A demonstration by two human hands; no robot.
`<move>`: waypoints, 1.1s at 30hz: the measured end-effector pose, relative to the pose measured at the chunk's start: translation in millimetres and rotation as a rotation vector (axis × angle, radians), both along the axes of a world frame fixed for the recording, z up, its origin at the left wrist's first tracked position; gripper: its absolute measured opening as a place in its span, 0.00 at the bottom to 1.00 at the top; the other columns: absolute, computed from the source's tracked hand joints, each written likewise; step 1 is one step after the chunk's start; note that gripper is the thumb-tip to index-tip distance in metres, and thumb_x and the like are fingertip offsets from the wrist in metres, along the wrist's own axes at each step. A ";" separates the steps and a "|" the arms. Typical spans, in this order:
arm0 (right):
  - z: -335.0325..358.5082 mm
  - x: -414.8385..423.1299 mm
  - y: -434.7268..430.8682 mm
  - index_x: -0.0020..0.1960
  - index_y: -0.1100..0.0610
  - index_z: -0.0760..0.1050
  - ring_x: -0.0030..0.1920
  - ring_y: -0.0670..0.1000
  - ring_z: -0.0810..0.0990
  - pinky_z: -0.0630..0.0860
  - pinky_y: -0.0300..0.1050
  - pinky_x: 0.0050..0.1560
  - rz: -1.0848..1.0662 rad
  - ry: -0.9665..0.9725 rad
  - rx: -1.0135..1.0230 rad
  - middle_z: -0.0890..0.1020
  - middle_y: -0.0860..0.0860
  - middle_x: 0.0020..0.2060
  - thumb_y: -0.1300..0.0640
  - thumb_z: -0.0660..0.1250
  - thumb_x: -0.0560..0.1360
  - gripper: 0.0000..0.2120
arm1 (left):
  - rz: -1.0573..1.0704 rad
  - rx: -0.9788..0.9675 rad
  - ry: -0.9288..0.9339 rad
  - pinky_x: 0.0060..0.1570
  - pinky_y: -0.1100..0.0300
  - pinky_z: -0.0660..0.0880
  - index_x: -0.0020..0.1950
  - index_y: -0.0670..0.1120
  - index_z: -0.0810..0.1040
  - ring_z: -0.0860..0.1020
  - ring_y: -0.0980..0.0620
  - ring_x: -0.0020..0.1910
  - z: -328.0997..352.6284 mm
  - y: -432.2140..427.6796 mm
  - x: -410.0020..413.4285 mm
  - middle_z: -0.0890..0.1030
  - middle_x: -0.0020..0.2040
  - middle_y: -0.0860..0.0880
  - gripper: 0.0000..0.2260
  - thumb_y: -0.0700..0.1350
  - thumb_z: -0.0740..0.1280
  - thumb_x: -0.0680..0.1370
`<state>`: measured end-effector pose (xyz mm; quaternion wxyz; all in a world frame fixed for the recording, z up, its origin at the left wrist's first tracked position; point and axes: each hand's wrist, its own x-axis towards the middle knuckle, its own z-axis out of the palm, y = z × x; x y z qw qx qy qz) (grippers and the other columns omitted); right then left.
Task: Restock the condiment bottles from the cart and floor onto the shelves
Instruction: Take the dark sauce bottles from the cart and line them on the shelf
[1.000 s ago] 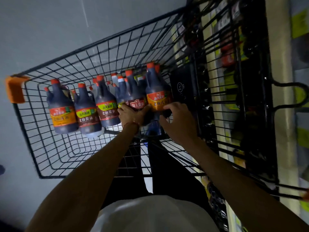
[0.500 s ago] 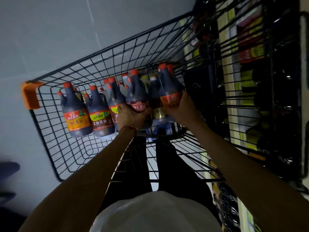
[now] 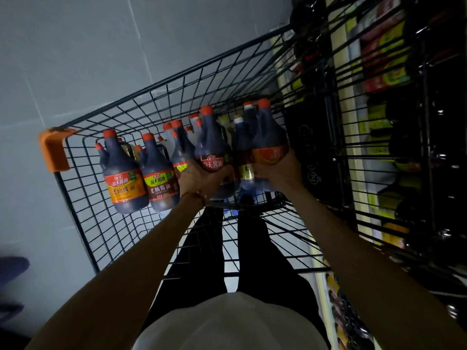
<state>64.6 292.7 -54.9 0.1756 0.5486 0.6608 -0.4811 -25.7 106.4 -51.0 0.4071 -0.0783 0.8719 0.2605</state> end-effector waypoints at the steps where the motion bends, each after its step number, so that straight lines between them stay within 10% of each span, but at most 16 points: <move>1: 4.4 4.9 -5.3 0.77 0.55 0.65 0.62 0.53 0.80 0.78 0.54 0.63 -0.035 0.017 0.004 0.79 0.52 0.65 0.54 0.87 0.61 0.50 | -0.010 0.006 0.005 0.56 0.44 0.81 0.70 0.46 0.68 0.82 0.43 0.55 3.7 -2.5 -0.1 0.81 0.60 0.44 0.43 0.69 0.76 0.66; 6: 29.1 34.8 -30.5 0.68 0.53 0.70 0.47 0.42 0.81 0.76 0.37 0.46 -0.226 0.126 0.022 0.79 0.42 0.51 0.60 0.86 0.61 0.41 | -0.115 0.059 0.074 0.53 0.46 0.82 0.69 0.47 0.69 0.82 0.43 0.53 30.8 -13.9 3.8 0.82 0.59 0.45 0.50 0.78 0.70 0.58; 13: 75.6 73.3 -55.3 0.66 0.48 0.72 0.45 0.61 0.85 0.79 0.50 0.42 -0.334 0.249 0.001 0.86 0.55 0.52 0.43 0.90 0.53 0.47 | -0.191 0.153 0.158 0.54 0.47 0.82 0.65 0.46 0.72 0.82 0.44 0.53 83.3 -16.8 24.0 0.83 0.58 0.46 0.47 0.77 0.72 0.58; 19: 126.6 122.3 -56.8 0.71 0.55 0.70 0.53 0.50 0.84 0.80 0.43 0.49 -0.346 0.448 0.076 0.83 0.48 0.56 0.63 0.85 0.65 0.40 | -0.262 0.248 0.323 0.49 0.56 0.76 0.67 0.44 0.72 0.78 0.49 0.47 123.3 -16.1 56.8 0.78 0.52 0.52 0.37 0.61 0.80 0.67; 33: 203.0 267.6 -92.9 0.72 0.57 0.71 0.52 0.44 0.86 0.83 0.44 0.52 -0.434 0.751 0.155 0.84 0.48 0.58 0.70 0.79 0.70 0.34 | -0.375 0.466 0.493 0.53 0.48 0.81 0.62 0.51 0.72 0.83 0.45 0.52 208.7 -25.5 175.9 0.84 0.55 0.48 0.40 0.71 0.74 0.57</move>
